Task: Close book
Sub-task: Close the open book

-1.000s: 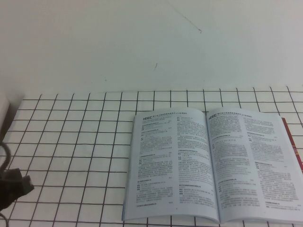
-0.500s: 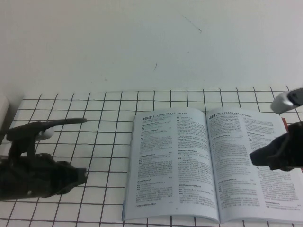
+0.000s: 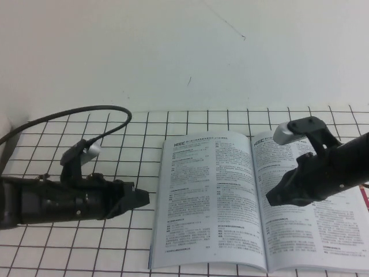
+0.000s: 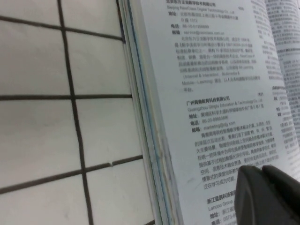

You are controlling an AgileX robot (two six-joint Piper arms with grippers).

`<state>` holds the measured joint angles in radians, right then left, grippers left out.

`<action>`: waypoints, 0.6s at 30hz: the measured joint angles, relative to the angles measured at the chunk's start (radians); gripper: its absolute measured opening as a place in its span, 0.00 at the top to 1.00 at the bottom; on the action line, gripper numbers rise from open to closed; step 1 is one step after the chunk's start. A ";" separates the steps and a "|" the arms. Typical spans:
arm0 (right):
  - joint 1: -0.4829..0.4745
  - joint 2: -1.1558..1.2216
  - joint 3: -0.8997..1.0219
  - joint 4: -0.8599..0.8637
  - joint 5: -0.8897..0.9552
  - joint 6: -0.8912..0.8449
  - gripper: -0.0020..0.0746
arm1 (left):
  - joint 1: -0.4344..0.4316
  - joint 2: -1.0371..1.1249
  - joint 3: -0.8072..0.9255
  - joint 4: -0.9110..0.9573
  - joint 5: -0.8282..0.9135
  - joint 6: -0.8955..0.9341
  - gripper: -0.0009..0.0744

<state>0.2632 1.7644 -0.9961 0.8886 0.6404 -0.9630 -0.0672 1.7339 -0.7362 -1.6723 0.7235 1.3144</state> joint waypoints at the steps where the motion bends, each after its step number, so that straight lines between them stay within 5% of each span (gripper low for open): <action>1: 0.000 0.008 0.000 -0.002 -0.002 0.000 0.98 | 0.000 0.031 -0.002 -0.011 0.025 0.023 0.99; 18: 0.001 0.133 -0.013 -0.080 -0.036 0.057 0.98 | 0.000 0.271 -0.088 -0.031 0.173 0.070 0.99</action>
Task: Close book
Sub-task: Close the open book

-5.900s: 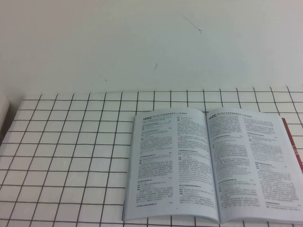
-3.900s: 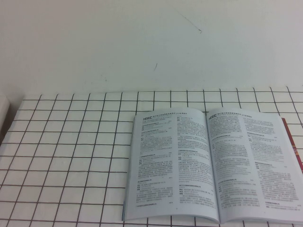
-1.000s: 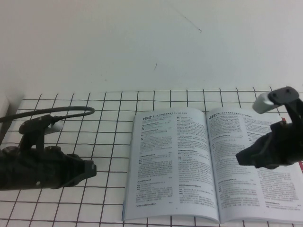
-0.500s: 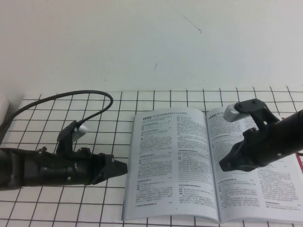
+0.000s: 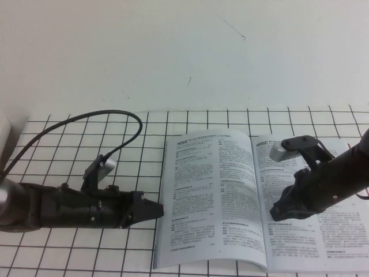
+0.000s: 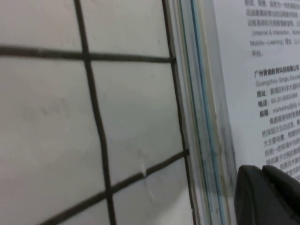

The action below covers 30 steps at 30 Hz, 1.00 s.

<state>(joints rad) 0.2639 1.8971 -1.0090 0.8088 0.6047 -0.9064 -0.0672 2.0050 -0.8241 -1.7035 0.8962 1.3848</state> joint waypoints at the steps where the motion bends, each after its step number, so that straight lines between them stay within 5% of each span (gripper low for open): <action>1: 0.000 0.004 0.000 -0.002 0.000 0.002 0.98 | 0.002 0.000 -0.004 0.000 0.000 0.001 0.99; 30: 0.000 0.015 -0.009 -0.051 0.000 0.053 0.98 | -0.080 -0.015 -0.024 -0.029 -0.206 0.018 0.99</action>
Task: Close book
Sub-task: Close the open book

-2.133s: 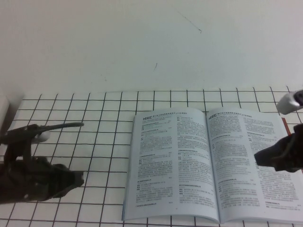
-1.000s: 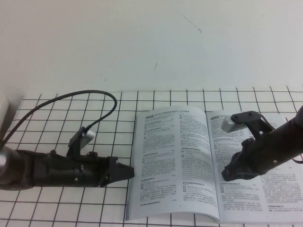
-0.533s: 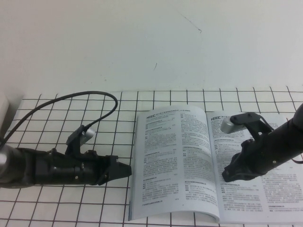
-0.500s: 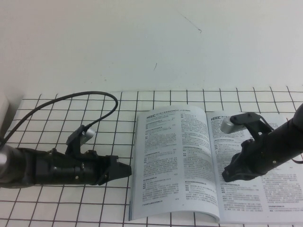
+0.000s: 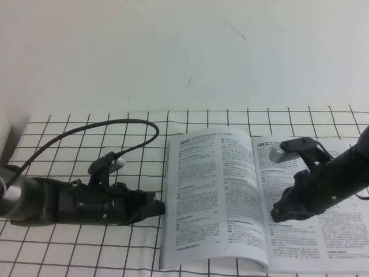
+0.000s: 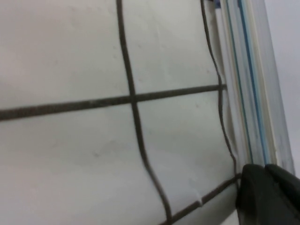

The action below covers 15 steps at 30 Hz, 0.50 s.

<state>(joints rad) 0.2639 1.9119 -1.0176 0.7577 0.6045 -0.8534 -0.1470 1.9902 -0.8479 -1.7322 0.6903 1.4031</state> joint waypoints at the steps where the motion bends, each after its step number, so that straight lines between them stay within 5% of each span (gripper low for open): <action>1: 0.000 0.000 0.000 0.000 0.000 0.002 0.98 | -0.013 0.000 -0.004 -0.004 -0.007 0.000 0.99; 15: 0.000 0.007 0.000 -0.031 -0.002 0.005 0.98 | -0.197 0.020 -0.235 0.020 0.034 -0.088 0.99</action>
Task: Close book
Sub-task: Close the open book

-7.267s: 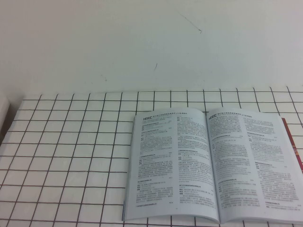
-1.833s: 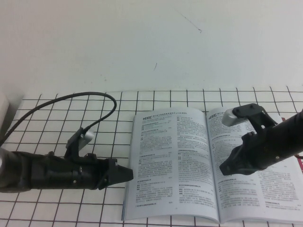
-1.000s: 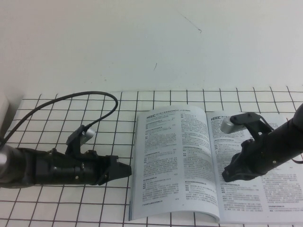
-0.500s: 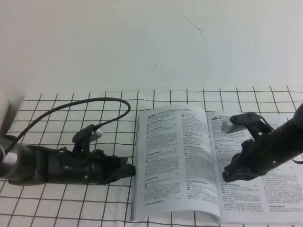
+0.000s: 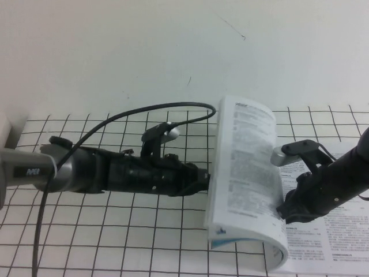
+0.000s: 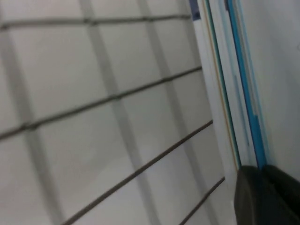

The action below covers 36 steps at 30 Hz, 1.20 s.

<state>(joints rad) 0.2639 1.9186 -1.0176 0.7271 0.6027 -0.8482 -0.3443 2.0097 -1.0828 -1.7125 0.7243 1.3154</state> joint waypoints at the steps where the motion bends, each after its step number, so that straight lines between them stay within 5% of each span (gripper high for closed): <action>1: 0.000 0.000 0.000 0.000 0.000 0.000 0.98 | -0.012 0.000 -0.023 0.000 0.005 -0.016 0.99; 19: -0.016 -0.045 0.010 -0.048 -0.004 0.010 0.98 | -0.159 -0.006 -0.329 0.184 -0.002 -0.273 0.99; 26: -0.009 -0.284 0.010 -0.149 0.016 0.103 0.98 | -0.191 -0.066 -0.362 0.276 0.047 -0.343 0.99; 36: -0.009 -0.733 -0.124 -0.266 0.267 0.200 0.98 | -0.192 -0.292 -0.362 0.358 0.055 -0.373 0.99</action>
<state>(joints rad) 0.2553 1.1856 -1.1412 0.4609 0.8702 -0.6486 -0.5366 1.7178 -1.4444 -1.3541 0.7797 0.9427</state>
